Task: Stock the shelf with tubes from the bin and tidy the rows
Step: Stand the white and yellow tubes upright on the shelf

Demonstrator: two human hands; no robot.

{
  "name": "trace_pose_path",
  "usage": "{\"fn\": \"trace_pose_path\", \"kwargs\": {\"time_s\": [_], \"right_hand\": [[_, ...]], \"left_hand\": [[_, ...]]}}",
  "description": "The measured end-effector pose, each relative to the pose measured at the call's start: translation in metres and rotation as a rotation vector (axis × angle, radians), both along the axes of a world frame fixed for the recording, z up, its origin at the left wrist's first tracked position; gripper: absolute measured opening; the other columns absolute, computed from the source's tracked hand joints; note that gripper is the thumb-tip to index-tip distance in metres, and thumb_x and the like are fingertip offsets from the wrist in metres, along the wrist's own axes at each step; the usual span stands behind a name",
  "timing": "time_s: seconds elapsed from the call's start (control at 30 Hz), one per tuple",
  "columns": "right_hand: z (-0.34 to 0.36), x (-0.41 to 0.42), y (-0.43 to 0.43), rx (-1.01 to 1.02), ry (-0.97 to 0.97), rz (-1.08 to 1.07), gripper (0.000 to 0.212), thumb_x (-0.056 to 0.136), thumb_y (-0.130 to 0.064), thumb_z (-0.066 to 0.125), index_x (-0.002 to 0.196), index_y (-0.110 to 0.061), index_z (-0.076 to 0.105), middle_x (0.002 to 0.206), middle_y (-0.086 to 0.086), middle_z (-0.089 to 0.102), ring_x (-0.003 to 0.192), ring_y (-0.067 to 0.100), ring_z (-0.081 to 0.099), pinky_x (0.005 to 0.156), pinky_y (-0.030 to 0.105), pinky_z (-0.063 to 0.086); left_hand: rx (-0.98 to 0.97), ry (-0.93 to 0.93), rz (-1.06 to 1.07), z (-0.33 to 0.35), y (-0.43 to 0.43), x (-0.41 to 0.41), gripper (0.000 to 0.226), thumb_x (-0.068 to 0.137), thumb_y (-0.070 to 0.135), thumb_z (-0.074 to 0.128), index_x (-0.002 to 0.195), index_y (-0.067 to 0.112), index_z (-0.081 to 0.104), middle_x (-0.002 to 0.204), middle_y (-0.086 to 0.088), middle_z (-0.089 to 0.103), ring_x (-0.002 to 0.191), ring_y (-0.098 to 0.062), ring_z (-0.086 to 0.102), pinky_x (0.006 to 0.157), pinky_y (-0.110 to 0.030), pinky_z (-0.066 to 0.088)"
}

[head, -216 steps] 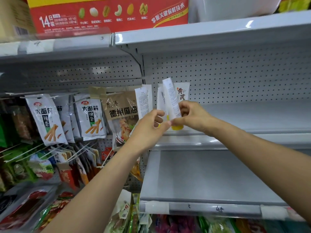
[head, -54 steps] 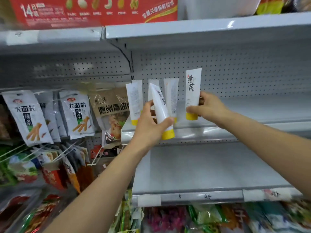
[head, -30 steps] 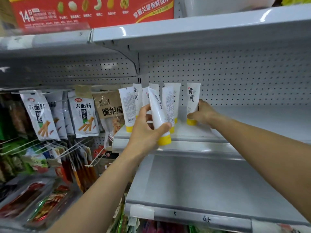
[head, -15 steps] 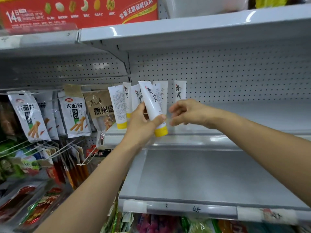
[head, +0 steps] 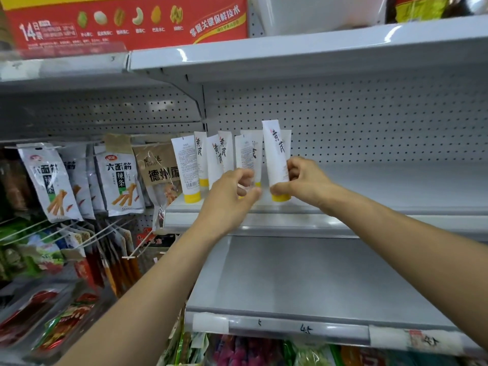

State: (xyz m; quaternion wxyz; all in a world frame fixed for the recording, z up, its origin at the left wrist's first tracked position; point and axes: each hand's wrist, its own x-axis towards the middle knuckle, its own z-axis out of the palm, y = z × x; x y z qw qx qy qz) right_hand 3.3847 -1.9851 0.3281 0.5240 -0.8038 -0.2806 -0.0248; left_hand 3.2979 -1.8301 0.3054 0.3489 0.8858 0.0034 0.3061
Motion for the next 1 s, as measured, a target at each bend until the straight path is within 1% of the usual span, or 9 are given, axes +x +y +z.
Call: {"fn": "trace_pose_path", "kwargs": {"time_s": [0.1,0.17,0.3,0.4,0.6,0.73,0.9,0.97,1.0], "right_hand": [[-0.008,0.016,0.002,-0.024,-0.006,-0.064,0.046,0.066,-0.009,0.081,0.104,-0.011,0.056,0.095,0.005,0.068,0.087,0.020,0.067,0.076,0.033,0.057],[-0.013,0.021,0.004,-0.035,0.005,-0.075,0.047,0.066,-0.010,0.082,0.105,-0.012,0.055,0.098,0.005,0.068,0.090,0.020,0.067,0.081,0.036,0.056],[-0.020,0.032,0.008,-0.051,0.052,-0.074,0.049,0.064,-0.007,0.083,0.104,-0.015,0.055,0.101,0.005,0.068,0.093,0.022,0.066,0.088,0.041,0.055],[-0.022,0.038,0.012,-0.061,0.056,-0.076,0.053,0.064,-0.007,0.084,0.106,-0.015,0.054,0.104,0.005,0.067,0.096,0.022,0.066,0.090,0.041,0.054],[-0.024,0.043,0.016,-0.092,0.039,-0.099,0.057,0.066,-0.009,0.082,0.114,-0.013,0.052,0.109,0.005,0.065,0.099,0.022,0.064,0.090,0.038,0.054],[-0.025,0.044,0.017,-0.111,0.005,-0.121,0.053,0.067,-0.011,0.080,0.111,-0.014,0.050,0.107,0.005,0.064,0.097,0.022,0.063,0.088,0.038,0.054],[-0.024,0.036,0.015,-0.161,0.035,-0.127,0.060,0.063,-0.015,0.082,0.114,-0.011,0.050,0.106,0.006,0.065,0.096,0.023,0.064,0.087,0.040,0.054],[-0.024,0.025,0.011,-0.174,0.028,-0.161,0.064,0.068,-0.018,0.080,0.122,-0.010,0.046,0.112,0.004,0.062,0.100,0.022,0.062,0.086,0.035,0.051],[-0.025,0.018,0.008,-0.188,-0.018,-0.211,0.064,0.073,-0.019,0.077,0.127,-0.010,0.043,0.116,0.004,0.058,0.104,0.023,0.059,0.087,0.035,0.049]], "left_hand": [[0.236,-0.002,0.078,-0.010,0.005,-0.003,0.038,0.091,0.035,0.060,0.128,0.025,0.054,0.118,0.007,0.057,0.097,-0.009,0.058,0.092,-0.038,0.048],[0.331,-0.008,0.111,-0.012,0.007,-0.005,0.038,0.092,0.035,0.058,0.128,0.026,0.054,0.120,0.007,0.057,0.105,-0.010,0.058,0.096,-0.043,0.044],[0.442,0.008,0.146,-0.013,0.012,-0.010,0.040,0.093,0.036,0.057,0.131,0.026,0.052,0.121,0.008,0.058,0.109,-0.010,0.056,0.095,-0.038,0.043],[0.455,0.016,0.146,-0.016,0.016,-0.012,0.039,0.093,0.036,0.057,0.130,0.025,0.053,0.120,0.009,0.060,0.108,-0.008,0.057,0.095,-0.036,0.044],[0.440,0.044,0.149,-0.022,0.018,-0.009,0.040,0.091,0.036,0.058,0.129,0.025,0.054,0.117,0.006,0.061,0.107,-0.011,0.057,0.095,-0.039,0.046],[0.451,0.052,0.156,-0.026,0.019,-0.009,0.038,0.092,0.034,0.059,0.127,0.022,0.055,0.115,0.005,0.061,0.104,-0.011,0.057,0.092,-0.036,0.047],[0.383,0.062,0.142,-0.030,0.017,-0.015,0.035,0.091,0.033,0.059,0.125,0.023,0.057,0.114,0.006,0.060,0.103,-0.011,0.057,0.092,-0.042,0.047],[0.356,0.049,0.132,-0.032,0.017,-0.021,0.034,0.090,0.031,0.060,0.124,0.022,0.057,0.111,0.008,0.060,0.101,-0.009,0.057,0.092,-0.042,0.047],[0.345,0.033,0.129,-0.034,0.018,-0.025,0.033,0.090,0.030,0.060,0.123,0.023,0.058,0.110,0.008,0.060,0.100,-0.009,0.057,0.091,-0.041,0.048]]}}
